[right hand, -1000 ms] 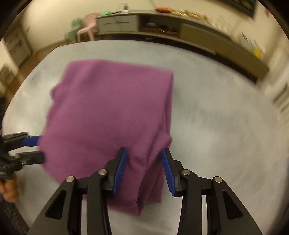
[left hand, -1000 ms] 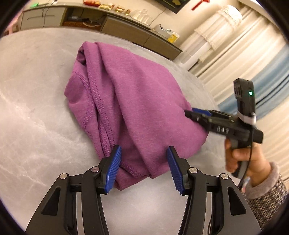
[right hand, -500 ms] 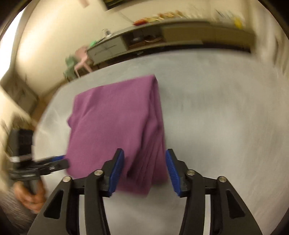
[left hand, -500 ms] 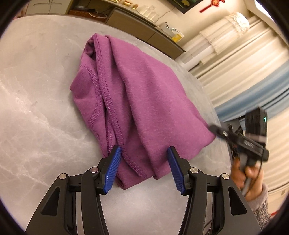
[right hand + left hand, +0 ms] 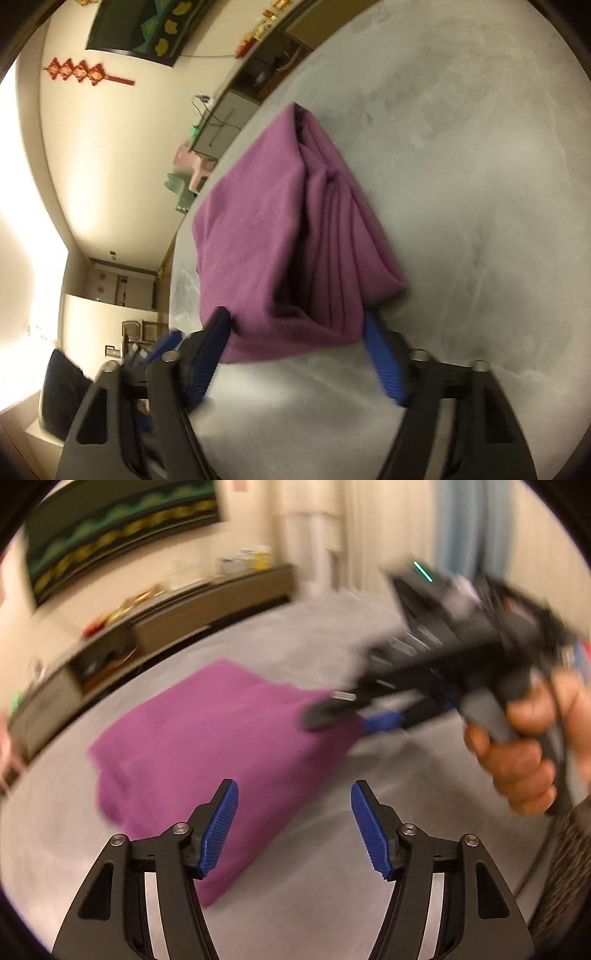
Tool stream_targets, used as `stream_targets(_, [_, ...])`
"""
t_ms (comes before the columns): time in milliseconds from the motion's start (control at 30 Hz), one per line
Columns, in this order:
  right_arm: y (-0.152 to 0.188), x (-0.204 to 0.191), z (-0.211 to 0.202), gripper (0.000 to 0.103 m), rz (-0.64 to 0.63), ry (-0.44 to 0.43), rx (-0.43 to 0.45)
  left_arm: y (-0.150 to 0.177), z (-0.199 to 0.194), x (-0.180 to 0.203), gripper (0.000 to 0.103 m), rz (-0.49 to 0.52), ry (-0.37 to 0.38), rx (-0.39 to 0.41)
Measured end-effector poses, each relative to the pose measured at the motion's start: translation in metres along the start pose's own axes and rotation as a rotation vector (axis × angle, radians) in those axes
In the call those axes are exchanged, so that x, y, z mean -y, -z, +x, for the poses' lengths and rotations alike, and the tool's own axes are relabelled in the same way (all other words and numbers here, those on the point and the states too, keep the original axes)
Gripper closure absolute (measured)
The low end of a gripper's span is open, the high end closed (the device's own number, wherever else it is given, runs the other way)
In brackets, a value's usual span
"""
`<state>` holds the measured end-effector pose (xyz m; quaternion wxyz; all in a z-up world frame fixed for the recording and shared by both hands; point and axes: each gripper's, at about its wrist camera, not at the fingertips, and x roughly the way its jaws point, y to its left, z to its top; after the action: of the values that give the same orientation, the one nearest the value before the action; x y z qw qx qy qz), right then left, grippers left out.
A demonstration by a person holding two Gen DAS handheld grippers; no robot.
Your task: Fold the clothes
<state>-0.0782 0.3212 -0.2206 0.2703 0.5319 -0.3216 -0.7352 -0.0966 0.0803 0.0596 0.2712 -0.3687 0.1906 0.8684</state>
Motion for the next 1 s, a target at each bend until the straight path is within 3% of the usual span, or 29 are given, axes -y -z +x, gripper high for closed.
stream_targets(67, [-0.003,-0.008,0.002,0.061,-0.025,0.000,0.013,-0.011,0.019,0.023,0.036,0.099,-0.051,-0.015])
stream_targets(200, [-0.010,-0.028,0.002,0.076,-0.086,-0.017,0.032,-0.022,0.041,0.044,0.036,0.217,-0.150,0.007])
stream_targets(233, [-0.013,-0.032,0.002,0.078,-0.094,-0.027,0.039,-0.025,0.045,0.043,0.043,0.209,-0.168,0.021])
stream_targets(267, [-0.016,-0.034,-0.001,0.079,-0.101,-0.031,0.047,-0.027,0.048,0.038,0.056,0.175,-0.166,0.024])
stream_targets(300, [-0.020,-0.034,-0.003,0.079,-0.108,-0.018,0.059,-0.036,0.056,0.026,0.080,0.092,-0.155,0.003])
stream_targets(367, [-0.030,-0.029,-0.004,0.084,-0.116,0.006,0.079,-0.046,0.063,0.002,0.080,-0.099,-0.059,-0.006])
stream_targets(433, [-0.038,-0.019,-0.003,0.084,-0.103,-0.003,0.087,-0.047,0.075,-0.007,0.079,-0.208,-0.028,-0.023])
stream_targets(533, [-0.041,-0.007,0.000,0.085,-0.106,0.029,0.071,-0.044,0.088,0.004,0.072,-0.177,-0.048,-0.038])
stream_targets(667, [-0.045,-0.002,0.002,0.085,-0.120,0.028,0.074,-0.029,0.064,-0.008,0.066,-0.221,0.062,-0.021])
stream_targets(800, [-0.039,0.000,-0.004,0.085,-0.137,0.048,0.075,-0.008,0.041,-0.020,0.066,-0.262,0.072,-0.003])
stream_targets(867, [-0.030,0.010,-0.013,0.085,-0.106,0.043,0.062,0.010,0.036,-0.029,0.066,-0.281,0.043,-0.050])
stream_targets(933, [-0.024,0.013,-0.017,0.085,-0.085,0.044,0.045,0.026,0.034,-0.036,0.076,-0.301,0.018,-0.080])
stream_targets(1000, [-0.017,0.006,-0.014,0.083,-0.088,0.040,0.017,0.039,0.027,-0.048,0.076,-0.339,-0.004,-0.078])
